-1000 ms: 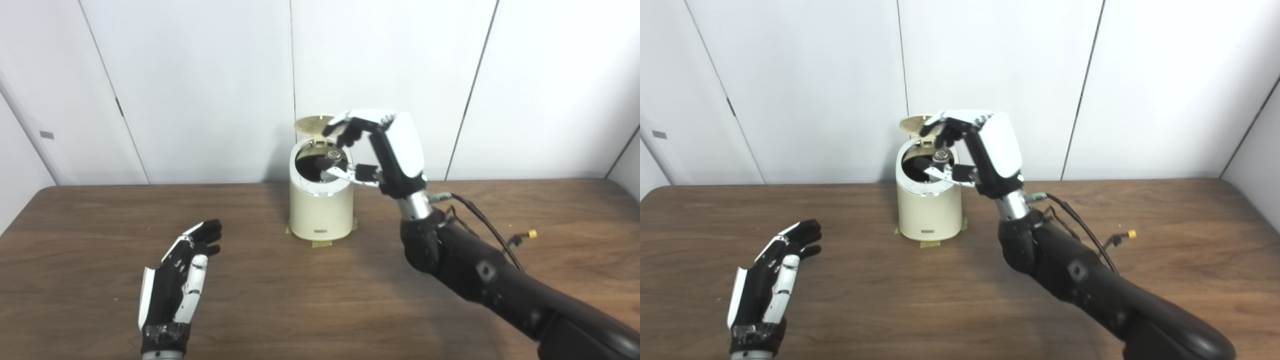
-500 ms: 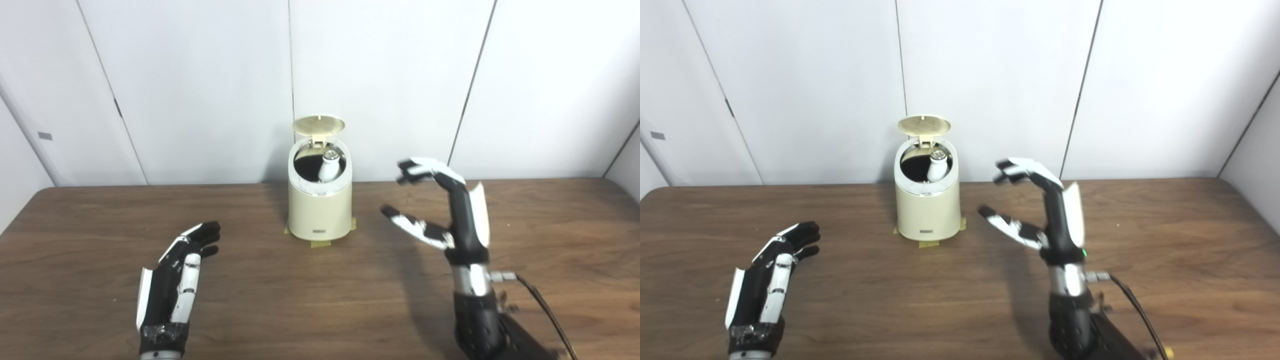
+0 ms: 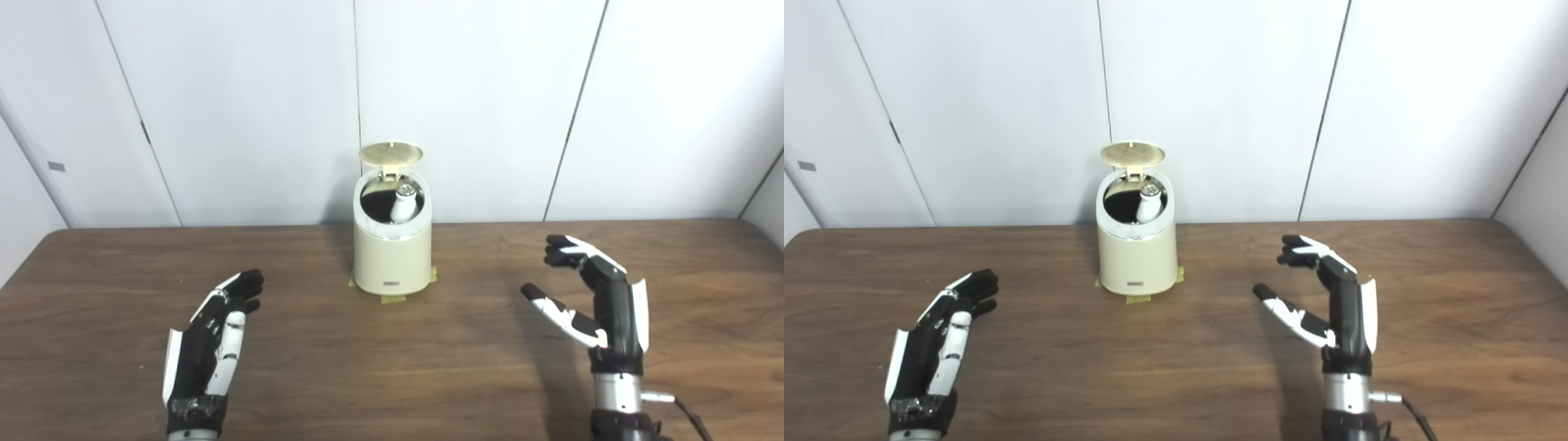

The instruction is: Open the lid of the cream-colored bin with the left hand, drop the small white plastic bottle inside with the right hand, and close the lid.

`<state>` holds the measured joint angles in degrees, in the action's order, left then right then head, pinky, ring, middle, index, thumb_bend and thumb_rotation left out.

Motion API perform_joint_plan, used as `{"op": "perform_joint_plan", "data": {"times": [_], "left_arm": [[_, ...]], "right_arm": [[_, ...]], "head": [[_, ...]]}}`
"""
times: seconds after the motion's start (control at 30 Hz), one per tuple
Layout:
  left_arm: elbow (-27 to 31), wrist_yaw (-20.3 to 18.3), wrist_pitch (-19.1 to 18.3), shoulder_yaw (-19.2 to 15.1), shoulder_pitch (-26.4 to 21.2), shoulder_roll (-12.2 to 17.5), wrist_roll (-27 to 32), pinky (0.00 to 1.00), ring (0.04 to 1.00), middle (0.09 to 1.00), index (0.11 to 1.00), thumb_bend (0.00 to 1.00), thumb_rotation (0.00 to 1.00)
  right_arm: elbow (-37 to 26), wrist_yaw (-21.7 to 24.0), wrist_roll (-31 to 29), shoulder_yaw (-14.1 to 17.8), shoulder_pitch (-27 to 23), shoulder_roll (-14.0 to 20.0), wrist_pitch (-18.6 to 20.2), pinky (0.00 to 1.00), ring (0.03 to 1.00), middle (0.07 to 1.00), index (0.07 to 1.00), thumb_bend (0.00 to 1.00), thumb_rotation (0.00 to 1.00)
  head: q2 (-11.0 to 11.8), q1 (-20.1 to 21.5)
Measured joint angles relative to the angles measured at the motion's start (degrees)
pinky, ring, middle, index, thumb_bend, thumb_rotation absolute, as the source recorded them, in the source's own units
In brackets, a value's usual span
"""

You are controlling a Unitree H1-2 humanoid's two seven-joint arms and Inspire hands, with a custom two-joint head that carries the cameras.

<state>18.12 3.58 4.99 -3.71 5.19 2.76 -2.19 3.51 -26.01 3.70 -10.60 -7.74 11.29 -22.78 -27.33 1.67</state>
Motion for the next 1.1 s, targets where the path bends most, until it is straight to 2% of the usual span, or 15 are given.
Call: {"op": "perform_joint_plan", "data": {"times": [0.17,0.43,0.47,0.5,0.63,0.67,0.73,0.8,0.83,0.93,0.97,1.0,1.03,1.1], "left_arm": [[-0.66,-0.01,0.0,-0.52,-0.06,0.08,0.07,0.8,0.808,0.79,0.772,0.24,0.66],[-1.04,-0.25,0.0,-0.98,-0.07,0.29,0.13,0.78,0.809,0.793,0.772,0.23,0.64],[-1.04,-0.32,0.0,-0.99,-0.08,0.29,0.13,0.78,0.808,0.794,0.772,0.23,0.64],[-1.05,-0.42,0.0,-1.0,-0.09,0.3,0.14,0.78,0.808,0.794,0.773,0.23,0.64],[-1.04,-0.71,0.01,-1.05,-0.26,0.29,-0.04,0.76,0.8,0.786,0.773,0.25,0.64],[-1.04,-0.68,0.02,-1.08,-0.33,0.28,-0.23,0.75,0.793,0.783,0.775,0.26,0.65],[-1.01,-0.42,0.04,-1.09,-0.54,0.32,-1.85,0.75,0.794,0.794,0.793,0.32,0.72],[-0.65,-0.3,-0.12,-1.19,-1.21,0.57,-3.89,0.76,0.812,0.808,0.807,0.42,0.78],[0.39,-0.37,-0.97,-1.29,-1.93,1.07,-5.14,0.79,0.822,0.813,0.811,0.5,0.81],[4.14,-1.32,-4.62,-1.94,-6.78,4.05,-8.54,0.87,0.856,0.833,0.834,0.61,0.91],[5.56,-1.9,-6.79,-2.16,-9.8,5.54,-9.87,0.94,0.885,0.844,0.848,0.66,0.94],[7.33,-2.7,-9.69,-2.22,-12.6,7.23,-11.25,0.97,0.896,0.849,0.854,0.68,0.97],[8.78,-3.78,-11.86,-2.22,-15.31,8.64,-12.3,0.98,0.902,0.852,0.858,0.69,0.99],[10.83,-5.63,-15.95,-1.4,-21.05,11.24,-14.77,0.91,0.877,0.832,0.829,0.71,1.0]], "right_arm": [[-2.03,6.23,-3.21,3.79,2.51,-1.7,2.16,0.64,0.721,0.733,0.496,0.48,0.15],[-2.73,9.72,-2.45,8.85,3.42,-4.97,1.94,0.65,0.724,0.733,0.496,0.48,0.15],[-2.65,9.91,-2.24,9.59,3.42,-5.2,1.9,0.66,0.733,0.742,0.641,0.32,0.23],[-2.63,10.12,-2.12,10.14,3.42,-5.38,1.9,0.67,0.738,0.746,0.692,0.27,0.26],[-2.52,10.98,-1.92,12.03,3.33,-6.07,1.83,0.66,0.732,0.742,0.728,0.23,0.26],[-2.44,11.09,-1.9,12.29,3.3,-6.22,1.73,0.66,0.73,0.74,0.728,0.23,0.26],[-2.14,11.41,-1.69,12.69,3.17,-6.57,1.06,0.65,0.726,0.734,0.724,0.23,0.26],[-1.79,11.73,-1.01,12.97,3.07,-6.84,0.04,0.65,0.725,0.731,0.722,0.23,0.26],[-1.73,11.79,-0.53,13.11,3.07,-6.91,-0.42,0.65,0.723,0.729,0.72,0.24,0.27],[-1.64,11.97,0.08,13.46,3.17,-7.0,-0.47,0.65,0.722,0.727,0.716,0.24,0.3],[-1.63,12.02,0.15,13.58,3.22,-7.03,-0.48,0.65,0.722,0.727,0.715,0.23,0.28],[-1.59,12.06,0.17,13.66,3.23,-7.07,-0.48,0.65,0.723,0.727,0.715,0.23,0.28],[-1.51,12.13,0.19,13.74,3.21,-7.14,-0.49,0.65,0.724,0.728,0.716,0.23,0.28],[-1.45,12.31,0.17,13.81,3.18,-7.26,-0.53,0.65,0.724,0.727,0.718,0.24,0.29]], "head": [[-0.09,-0.09],[0.0,0.18],[0.0,0.09],[0.0,0.0],[-0.09,0.0],[-0.09,0.0],[-0.09,-0.26],[-0.17,-0.18],[-0.09,-0.18],[-0.09,-0.09],[-0.26,-0.17],[-0.26,-0.44],[-0.26,-0.61],[-0.26,-0.62]]}}
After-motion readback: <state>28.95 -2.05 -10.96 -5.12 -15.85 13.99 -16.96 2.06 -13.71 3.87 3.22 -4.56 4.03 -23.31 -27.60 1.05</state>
